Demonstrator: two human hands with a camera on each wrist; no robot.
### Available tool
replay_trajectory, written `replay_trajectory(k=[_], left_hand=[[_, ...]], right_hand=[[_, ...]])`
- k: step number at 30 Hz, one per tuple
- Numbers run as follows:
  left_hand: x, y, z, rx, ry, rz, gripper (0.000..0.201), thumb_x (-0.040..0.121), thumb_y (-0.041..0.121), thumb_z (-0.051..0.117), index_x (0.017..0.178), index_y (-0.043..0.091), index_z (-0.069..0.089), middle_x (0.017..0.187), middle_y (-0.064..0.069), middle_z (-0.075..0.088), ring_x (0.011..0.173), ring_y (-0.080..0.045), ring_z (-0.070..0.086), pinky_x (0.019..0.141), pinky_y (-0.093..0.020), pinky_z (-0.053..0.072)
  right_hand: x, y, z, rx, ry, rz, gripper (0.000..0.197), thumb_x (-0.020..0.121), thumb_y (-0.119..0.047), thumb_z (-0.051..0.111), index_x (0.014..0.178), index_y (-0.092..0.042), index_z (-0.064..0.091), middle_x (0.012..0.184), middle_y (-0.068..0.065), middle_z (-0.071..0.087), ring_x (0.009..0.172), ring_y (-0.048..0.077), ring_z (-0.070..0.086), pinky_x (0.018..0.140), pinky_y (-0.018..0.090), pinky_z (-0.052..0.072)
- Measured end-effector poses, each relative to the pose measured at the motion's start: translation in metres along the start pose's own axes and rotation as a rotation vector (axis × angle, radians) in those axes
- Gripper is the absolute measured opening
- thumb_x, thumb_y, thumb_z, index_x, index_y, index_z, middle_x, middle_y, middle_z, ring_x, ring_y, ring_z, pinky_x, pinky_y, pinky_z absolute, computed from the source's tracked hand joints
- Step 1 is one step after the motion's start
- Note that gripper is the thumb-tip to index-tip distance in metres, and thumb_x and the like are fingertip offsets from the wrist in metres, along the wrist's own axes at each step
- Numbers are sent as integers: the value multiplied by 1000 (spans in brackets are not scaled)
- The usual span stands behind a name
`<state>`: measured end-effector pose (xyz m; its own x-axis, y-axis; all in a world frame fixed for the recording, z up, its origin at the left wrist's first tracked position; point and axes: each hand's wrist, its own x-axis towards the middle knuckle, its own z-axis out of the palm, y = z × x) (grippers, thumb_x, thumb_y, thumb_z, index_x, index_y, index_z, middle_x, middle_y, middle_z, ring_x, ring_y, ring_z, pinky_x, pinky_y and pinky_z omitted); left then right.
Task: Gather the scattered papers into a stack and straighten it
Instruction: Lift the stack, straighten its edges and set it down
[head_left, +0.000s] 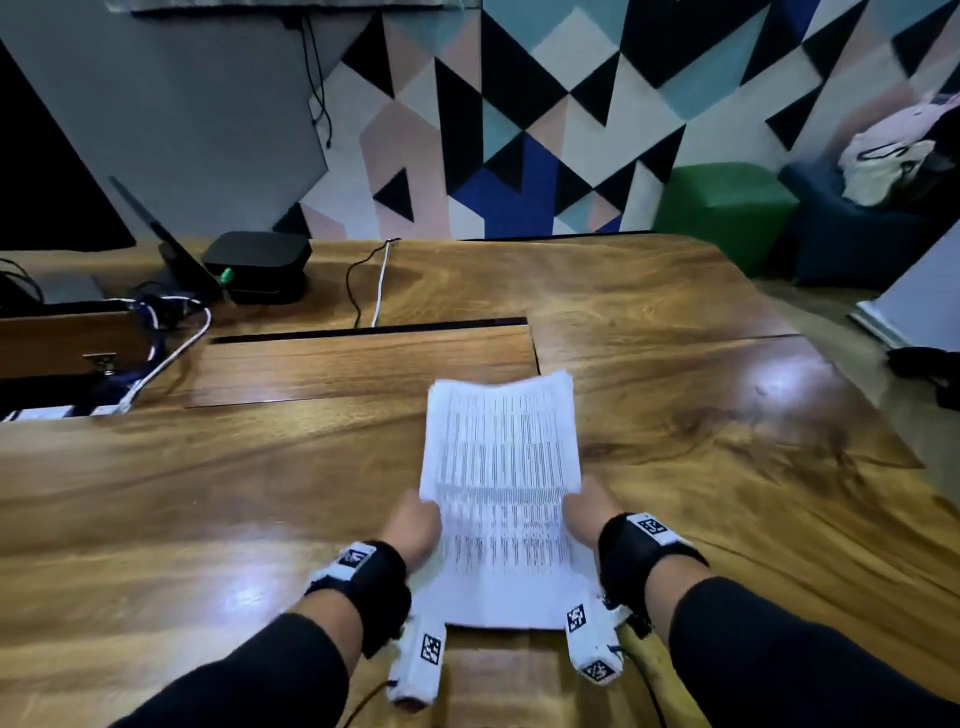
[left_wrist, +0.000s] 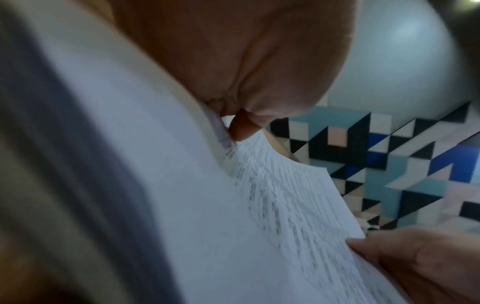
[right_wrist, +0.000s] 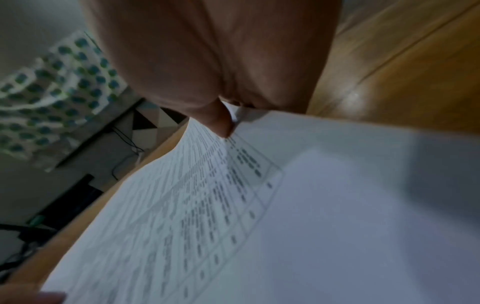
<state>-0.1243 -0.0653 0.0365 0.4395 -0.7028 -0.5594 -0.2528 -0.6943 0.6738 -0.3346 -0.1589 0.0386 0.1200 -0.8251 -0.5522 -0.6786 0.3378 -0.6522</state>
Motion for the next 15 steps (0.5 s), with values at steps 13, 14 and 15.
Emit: replay_trajectory(k=[13, 14, 15], left_hand=[[-20, -16, 16, 99, 151, -43, 35, 86, 27, 42, 113, 9, 54, 116, -12, 63, 96, -30, 61, 86, -40, 52], [-18, -16, 16, 139, 149, -32, 39, 83, 28, 40, 112, 9, 56, 117, -13, 62, 95, -31, 62, 88, -43, 53], [-18, -16, 16, 175, 144, -23, 43, 81, 27, 38, 114, 8, 58, 120, -15, 61, 97, -33, 62, 90, -43, 53]], right_hand=[[5, 22, 21, -104, 175, 72, 34, 87, -22, 54, 117, -6, 53, 116, 10, 63, 95, 29, 62, 78, 32, 52], [4, 21, 22, -130, 192, 71, 36, 85, -25, 55, 117, -8, 53, 120, 10, 61, 102, 30, 61, 85, 37, 53], [4, 21, 22, -156, 199, 68, 38, 84, -26, 54, 117, -8, 54, 123, 11, 59, 108, 31, 59, 92, 41, 52]])
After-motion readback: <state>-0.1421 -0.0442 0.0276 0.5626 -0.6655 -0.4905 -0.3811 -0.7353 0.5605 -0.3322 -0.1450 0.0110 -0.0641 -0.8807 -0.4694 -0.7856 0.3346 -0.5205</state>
